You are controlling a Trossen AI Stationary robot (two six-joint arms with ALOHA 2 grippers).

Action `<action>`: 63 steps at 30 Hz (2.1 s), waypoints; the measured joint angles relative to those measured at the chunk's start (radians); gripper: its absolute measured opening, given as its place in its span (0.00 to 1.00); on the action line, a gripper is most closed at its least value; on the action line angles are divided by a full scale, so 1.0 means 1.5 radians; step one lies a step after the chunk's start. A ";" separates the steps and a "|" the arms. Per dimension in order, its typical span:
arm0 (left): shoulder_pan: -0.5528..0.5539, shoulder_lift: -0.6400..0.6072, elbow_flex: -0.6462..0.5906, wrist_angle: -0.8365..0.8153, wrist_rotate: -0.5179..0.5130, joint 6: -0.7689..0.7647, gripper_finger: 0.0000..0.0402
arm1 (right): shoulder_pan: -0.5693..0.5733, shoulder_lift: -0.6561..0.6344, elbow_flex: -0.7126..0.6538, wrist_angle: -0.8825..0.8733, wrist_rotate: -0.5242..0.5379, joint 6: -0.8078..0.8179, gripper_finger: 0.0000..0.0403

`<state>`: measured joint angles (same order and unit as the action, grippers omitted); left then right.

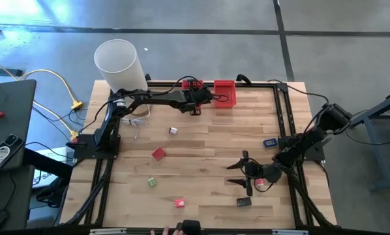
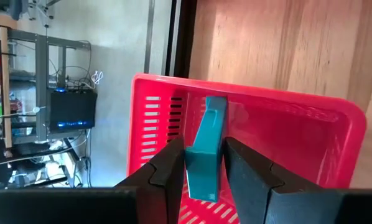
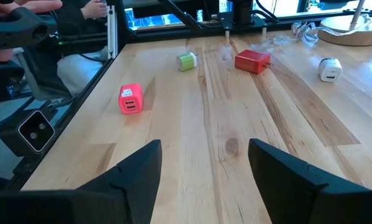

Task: Pick & Place Office items
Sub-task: Put the light blue timer into the left red bin, then put the green charger adapter into the right red bin

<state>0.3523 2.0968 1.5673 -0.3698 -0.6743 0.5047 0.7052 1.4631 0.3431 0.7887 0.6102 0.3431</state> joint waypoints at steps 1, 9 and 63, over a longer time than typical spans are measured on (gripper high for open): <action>0.000 0.000 0.000 0.000 0.000 0.000 0.27 | 0.000 0.000 0.000 0.000 0.000 0.000 0.57; 0.000 0.000 0.000 0.001 -0.007 0.001 0.44 | 0.000 0.000 0.000 -0.001 0.000 0.000 0.57; -0.352 -0.179 0.001 -0.302 -0.233 -0.303 0.47 | 0.000 -0.011 0.000 -0.009 -0.012 0.019 0.57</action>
<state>-0.1753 1.8290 1.5681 -0.8231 -1.0237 0.0499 0.7048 1.4467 0.3428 0.7759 0.5926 0.3709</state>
